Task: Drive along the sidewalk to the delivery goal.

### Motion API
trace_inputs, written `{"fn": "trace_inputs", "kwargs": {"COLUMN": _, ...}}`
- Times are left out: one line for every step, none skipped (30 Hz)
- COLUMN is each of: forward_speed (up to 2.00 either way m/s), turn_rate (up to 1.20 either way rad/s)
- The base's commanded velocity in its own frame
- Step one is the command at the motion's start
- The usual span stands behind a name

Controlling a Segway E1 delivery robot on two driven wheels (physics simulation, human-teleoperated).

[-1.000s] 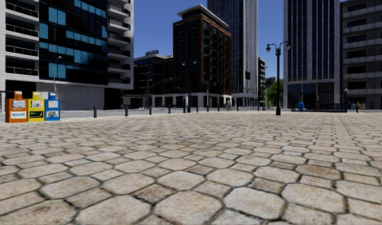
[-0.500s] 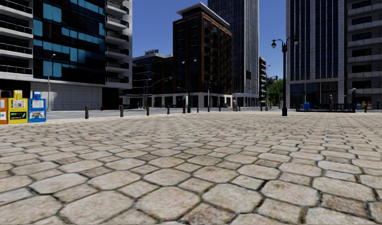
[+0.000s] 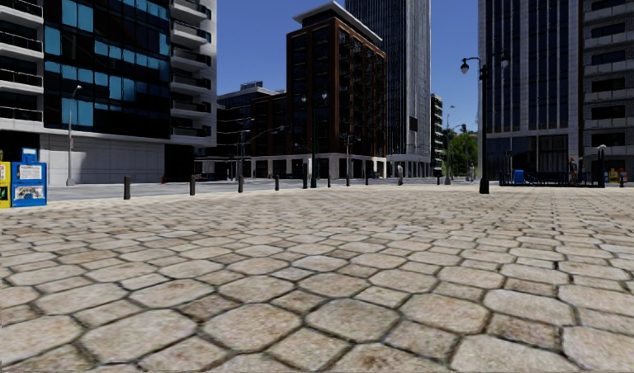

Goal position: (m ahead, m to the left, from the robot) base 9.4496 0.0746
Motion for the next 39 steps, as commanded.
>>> {"fn": "trace_inputs", "kwargs": {"forward_speed": 2.00, "turn_rate": 0.00}}
{"fn": "trace_inputs", "kwargs": {"forward_speed": 2.00, "turn_rate": 0.00}}
{"fn": "trace_inputs", "kwargs": {"forward_speed": 2.00, "turn_rate": 0.00}}
{"fn": "trace_inputs", "kwargs": {"forward_speed": 2.00, "turn_rate": 0.00}}
{"fn": "trace_inputs", "kwargs": {"forward_speed": 2.00, "turn_rate": 0.00}}
{"fn": "trace_inputs", "kwargs": {"forward_speed": 2.00, "turn_rate": 0.00}}
{"fn": "trace_inputs", "kwargs": {"forward_speed": 2.00, "turn_rate": 0.00}}
{"fn": "trace_inputs", "kwargs": {"forward_speed": 2.00, "turn_rate": 0.00}}
{"fn": "trace_inputs", "kwargs": {"forward_speed": 2.00, "turn_rate": 0.00}}
{"fn": "trace_inputs", "kwargs": {"forward_speed": 2.00, "turn_rate": 0.00}}
{"fn": "trace_inputs", "kwargs": {"forward_speed": 2.00, "turn_rate": 0.03}}
{"fn": "trace_inputs", "kwargs": {"forward_speed": 2.00, "turn_rate": 0.03}}
{"fn": "trace_inputs", "kwargs": {"forward_speed": 2.00, "turn_rate": 0.09}}
{"fn": "trace_inputs", "kwargs": {"forward_speed": 2.00, "turn_rate": 0.10}}
{"fn": "trace_inputs", "kwargs": {"forward_speed": 2.00, "turn_rate": 0.10}}
{"fn": "trace_inputs", "kwargs": {"forward_speed": 2.00, "turn_rate": 0.10}}
{"fn": "trace_inputs", "kwargs": {"forward_speed": 2.00, "turn_rate": 0.11}}
{"fn": "trace_inputs", "kwargs": {"forward_speed": 2.00, "turn_rate": 0.11}}
{"fn": "trace_inputs", "kwargs": {"forward_speed": 2.00, "turn_rate": 0.11}}
{"fn": "trace_inputs", "kwargs": {"forward_speed": 2.00, "turn_rate": 0.09}}
{"fn": "trace_inputs", "kwargs": {"forward_speed": 2.00, "turn_rate": 0.01}}
{"fn": "trace_inputs", "kwargs": {"forward_speed": 2.00, "turn_rate": 0.00}}
{"fn": "trace_inputs", "kwargs": {"forward_speed": 2.00, "turn_rate": 0.00}}
{"fn": "trace_inputs", "kwargs": {"forward_speed": 2.00, "turn_rate": 0.00}}
{"fn": "trace_inputs", "kwargs": {"forward_speed": 2.00, "turn_rate": 0.00}}
{"fn": "trace_inputs", "kwargs": {"forward_speed": 2.00, "turn_rate": 0.00}}
{"fn": "trace_inputs", "kwargs": {"forward_speed": 2.00, "turn_rate": 0.00}}
{"fn": "trace_inputs", "kwargs": {"forward_speed": 2.00, "turn_rate": 0.00}}
{"fn": "trace_inputs", "kwargs": {"forward_speed": 2.00, "turn_rate": 0.00}}
{"fn": "trace_inputs", "kwargs": {"forward_speed": 2.00, "turn_rate": 0.00}}
{"fn": "trace_inputs", "kwargs": {"forward_speed": 2.00, "turn_rate": 0.00}}
{"fn": "trace_inputs", "kwargs": {"forward_speed": 2.00, "turn_rate": 0.00}}
{"fn": "trace_inputs", "kwargs": {"forward_speed": 2.00, "turn_rate": 0.00}}
{"fn": "trace_inputs", "kwargs": {"forward_speed": 2.00, "turn_rate": 0.00}}
{"fn": "trace_inputs", "kwargs": {"forward_speed": 2.00, "turn_rate": 0.00}}
{"fn": "trace_inputs", "kwargs": {"forward_speed": 2.00, "turn_rate": 0.00}}
{"fn": "trace_inputs", "kwargs": {"forward_speed": 2.00, "turn_rate": 0.00}}
{"fn": "trace_inputs", "kwargs": {"forward_speed": 2.00, "turn_rate": 0.00}}
{"fn": "trace_inputs", "kwargs": {"forward_speed": 2.00, "turn_rate": 0.00}}
